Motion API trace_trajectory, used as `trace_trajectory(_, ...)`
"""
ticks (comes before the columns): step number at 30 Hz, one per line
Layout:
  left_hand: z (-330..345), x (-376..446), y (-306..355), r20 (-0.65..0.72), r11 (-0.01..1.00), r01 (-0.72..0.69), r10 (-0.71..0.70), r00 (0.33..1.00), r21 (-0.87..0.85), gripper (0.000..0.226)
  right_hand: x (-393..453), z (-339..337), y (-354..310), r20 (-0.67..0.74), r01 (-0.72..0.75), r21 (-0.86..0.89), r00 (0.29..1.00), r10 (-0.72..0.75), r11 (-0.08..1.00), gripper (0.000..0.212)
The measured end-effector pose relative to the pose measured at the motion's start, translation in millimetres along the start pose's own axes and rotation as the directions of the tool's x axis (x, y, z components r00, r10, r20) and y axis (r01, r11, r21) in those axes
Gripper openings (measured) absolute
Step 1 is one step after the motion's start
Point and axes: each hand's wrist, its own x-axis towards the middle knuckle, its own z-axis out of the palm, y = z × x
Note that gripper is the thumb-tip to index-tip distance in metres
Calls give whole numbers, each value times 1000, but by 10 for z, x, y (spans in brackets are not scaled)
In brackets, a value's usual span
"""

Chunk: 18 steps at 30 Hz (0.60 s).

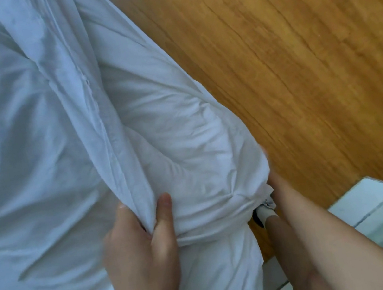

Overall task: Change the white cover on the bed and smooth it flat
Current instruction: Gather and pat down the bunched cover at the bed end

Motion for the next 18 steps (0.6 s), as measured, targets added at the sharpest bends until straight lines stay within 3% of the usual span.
trace_trajectory(1, -7, 7, -23, 23, 995, -11, 13, 1000, -98, 19, -83, -93, -188, -41, 0, 100, 999, 4, 995, 8)
trace_trajectory(3, -12, 63, -116, 126, 955, 18, 21, 992, -295, 7, -328, -271, -642, -279, 131, 156, 957, -84, 979, 21)
trace_trajectory(5, -43, 97, -159, 216, 900, 56, 43, 975, -433, 8, -861, -339, -1072, -456, 426, 97, 822, -341, 899, 27)
trace_trajectory(7, -75, 114, -196, 264, 855, 98, 46, 963, -508, 12, -1380, -224, -1405, -306, 700, 96, 697, -648, 708, 28)
trace_trajectory(8, -94, 118, -192, 281, 838, 112, 52, 958, -534, 14, -1558, -89, -1509, -154, 720, 150, 694, -703, 678, 29)
trace_trajectory(11, -110, 94, -203, 268, 837, 82, 79, 960, -541, 16, -1770, 353, -1702, 369, 559, 151, 733, -572, 815, 28)
trace_trajectory(13, -108, 19, -194, 183, 885, 5, 91, 979, -465, 7, -1666, 539, -1734, 472, 502, 35, 754, -457, 864, 21)
trace_trajectory(15, -101, -44, -220, -51, 974, -171, 165, 985, -149, 20, -1542, 599, -1762, 474, 501, -44, 772, -424, 864, 19)
trace_trajectory(16, -84, -65, -263, -182, 970, -235, 243, 953, 65, 26, -1516, 601, -1755, 478, 509, -61, 770, -423, 858, 18)
trace_trajectory(18, -73, -90, -359, -363, 926, -220, 327, 873, 306, 24, -1541, 588, -1735, 539, 482, -96, 760, -362, 871, 21)
